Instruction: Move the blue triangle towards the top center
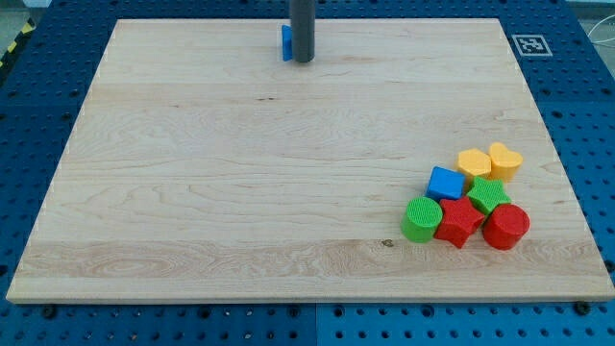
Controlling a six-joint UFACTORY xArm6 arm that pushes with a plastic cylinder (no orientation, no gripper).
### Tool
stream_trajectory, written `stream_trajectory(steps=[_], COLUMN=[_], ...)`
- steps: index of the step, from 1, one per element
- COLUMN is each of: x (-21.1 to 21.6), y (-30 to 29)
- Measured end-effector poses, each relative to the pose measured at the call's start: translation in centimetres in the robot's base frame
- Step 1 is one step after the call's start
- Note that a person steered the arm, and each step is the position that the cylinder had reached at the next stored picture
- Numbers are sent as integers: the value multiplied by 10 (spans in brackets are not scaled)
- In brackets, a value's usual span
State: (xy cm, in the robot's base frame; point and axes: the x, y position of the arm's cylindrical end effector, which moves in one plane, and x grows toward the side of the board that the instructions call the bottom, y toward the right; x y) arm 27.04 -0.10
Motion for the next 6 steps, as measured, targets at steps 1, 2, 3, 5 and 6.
stream_trajectory(steps=[1,2,3,5,6], x=[-21,-29,-27,-18,-4], y=[19,5,-24,-21,9])
